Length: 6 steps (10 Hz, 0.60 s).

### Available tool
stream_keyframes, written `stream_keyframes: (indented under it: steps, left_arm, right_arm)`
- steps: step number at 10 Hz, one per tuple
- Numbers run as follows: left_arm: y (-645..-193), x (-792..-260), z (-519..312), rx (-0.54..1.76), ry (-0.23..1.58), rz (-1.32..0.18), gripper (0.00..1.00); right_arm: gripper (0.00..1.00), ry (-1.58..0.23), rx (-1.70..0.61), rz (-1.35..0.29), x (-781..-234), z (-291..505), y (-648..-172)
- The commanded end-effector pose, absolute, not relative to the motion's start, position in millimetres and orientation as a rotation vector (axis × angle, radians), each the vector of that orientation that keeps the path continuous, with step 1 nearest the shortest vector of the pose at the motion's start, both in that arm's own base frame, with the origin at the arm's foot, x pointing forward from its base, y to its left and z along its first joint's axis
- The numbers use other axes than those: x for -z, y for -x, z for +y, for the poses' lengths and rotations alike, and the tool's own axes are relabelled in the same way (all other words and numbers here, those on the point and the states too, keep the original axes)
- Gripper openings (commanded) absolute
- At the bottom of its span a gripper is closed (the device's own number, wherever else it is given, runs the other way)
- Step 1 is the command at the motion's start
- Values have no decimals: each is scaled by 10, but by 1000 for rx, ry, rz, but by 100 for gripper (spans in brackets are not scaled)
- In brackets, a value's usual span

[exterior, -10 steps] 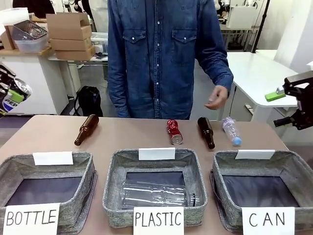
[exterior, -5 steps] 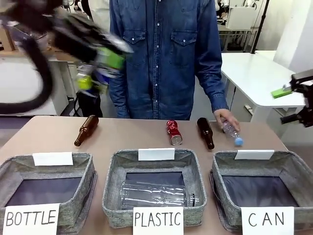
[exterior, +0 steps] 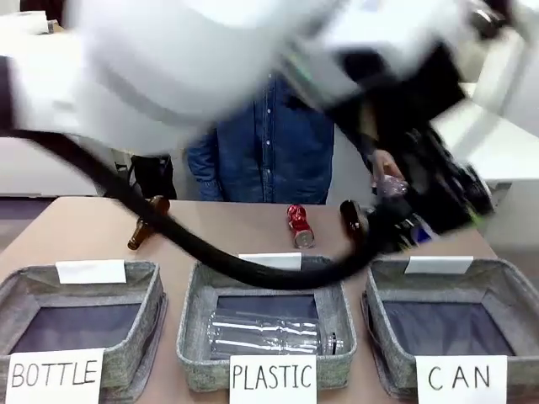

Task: Sort the can waste into the basket.
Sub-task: Pick up the can waste from the table and place it in the right Fabric basket.

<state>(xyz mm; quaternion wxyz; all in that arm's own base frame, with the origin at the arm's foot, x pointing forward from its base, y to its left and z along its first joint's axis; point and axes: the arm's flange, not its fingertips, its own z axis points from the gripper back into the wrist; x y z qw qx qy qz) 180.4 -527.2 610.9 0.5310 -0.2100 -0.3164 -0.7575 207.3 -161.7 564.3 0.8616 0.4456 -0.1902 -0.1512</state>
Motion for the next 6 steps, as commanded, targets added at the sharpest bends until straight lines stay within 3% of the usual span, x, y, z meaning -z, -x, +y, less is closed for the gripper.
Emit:
stream_keyframes:
  steps: [1,2,3,4,5,6]
  left_arm:
    - [-2090,-5761,-6246,1898,380,-726,51]
    - [-2142,-5497,-6613,1956,382,-662,51]
    - [-2138,-5283,-6915,1954,456,-574,51]
    - [-2045,-5090,-7135,1950,402,-590,51]
    - [-2015,-5167,-6174,1967,442,-671,51]
    - [-2015,-5167,-6174,1967,442,-671,51]
  right_arm:
    - [100,-882,335,-425,-5584,-1894,-1603]
    - [100,-943,303,-431,-5542,-1926,-1438]
    - [100,-909,342,-407,-5622,-1774,-1822]
    - [100,-909,342,-407,-5622,-1774,-1822]
    - [100,-909,342,-407,-5622,-1774,-1822]
    - [100,-909,342,-407,-5622,-1774,-1822]
